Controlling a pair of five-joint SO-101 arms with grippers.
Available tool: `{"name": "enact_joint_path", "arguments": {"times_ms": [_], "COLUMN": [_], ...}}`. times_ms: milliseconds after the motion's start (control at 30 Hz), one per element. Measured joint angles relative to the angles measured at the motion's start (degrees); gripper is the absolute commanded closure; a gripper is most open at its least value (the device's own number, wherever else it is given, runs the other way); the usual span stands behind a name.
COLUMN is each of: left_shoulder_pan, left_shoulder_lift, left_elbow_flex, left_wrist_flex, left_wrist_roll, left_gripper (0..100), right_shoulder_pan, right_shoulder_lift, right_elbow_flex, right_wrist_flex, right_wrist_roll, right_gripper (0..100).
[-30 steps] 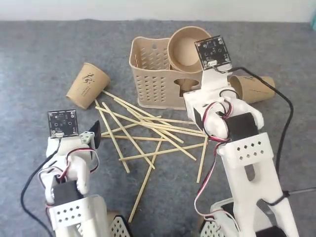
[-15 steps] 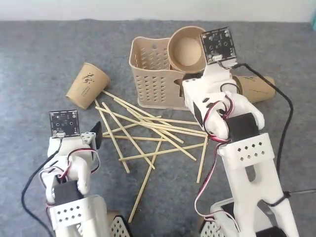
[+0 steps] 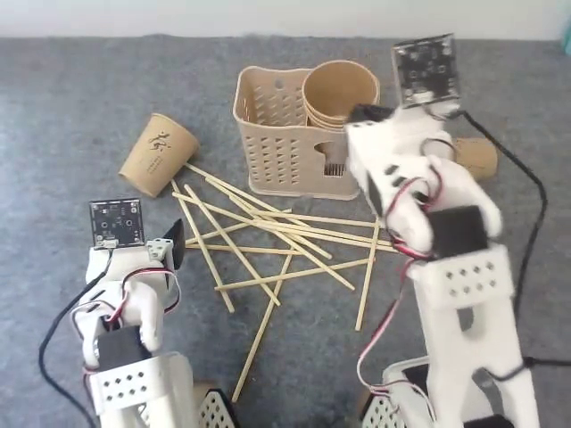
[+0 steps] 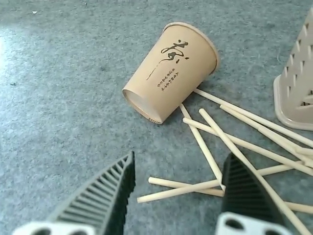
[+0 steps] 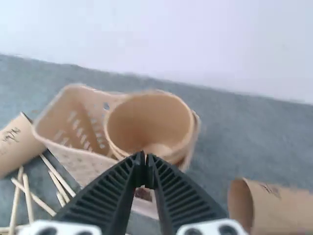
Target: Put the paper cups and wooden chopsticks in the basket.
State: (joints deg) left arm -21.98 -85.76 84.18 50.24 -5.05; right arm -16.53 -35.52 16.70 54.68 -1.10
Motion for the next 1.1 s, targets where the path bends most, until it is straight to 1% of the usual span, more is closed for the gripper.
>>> {"name": "enact_joint_path", "arguments": {"times_ms": [100, 233, 400, 533, 800, 933, 1100], "left_shoulder_pan": [0.0, 0.0, 0.0, 0.0, 0.0, 0.0, 0.0], "left_shoulder_lift": [0.0, 0.0, 0.0, 0.0, 0.0, 0.0, 0.0], "left_elbow_flex": [0.0, 0.0, 0.0, 0.0, 0.0, 0.0, 0.0], "left_wrist_flex": [0.0, 0.0, 0.0, 0.0, 0.0, -0.4, -0.4], "left_wrist_roll": [0.0, 0.0, 0.0, 0.0, 0.0, 0.0, 0.0], "left_gripper": [73, 73, 73, 73, 73, 73, 73], "right_shoulder_pan": [4.5, 11.3, 16.5, 20.0, 22.0, 21.6, 21.7], "right_shoulder_lift": [-3.3, -6.8, -7.6, -7.6, -7.6, -6.0, 5.5], "right_elbow_flex": [-0.4, -0.4, 5.7, 14.8, 31.8, 34.5, 34.0], "right_wrist_flex": [5.8, 10.5, 11.4, 5.6, -14.2, -21.4, -28.3], "right_wrist_roll": [0.0, 0.0, 0.0, 0.0, 0.7, 2.8, 4.7], "right_gripper": [98.9, 98.4, 87.3, 81.6, 80.9, 80.9, 80.8]}}
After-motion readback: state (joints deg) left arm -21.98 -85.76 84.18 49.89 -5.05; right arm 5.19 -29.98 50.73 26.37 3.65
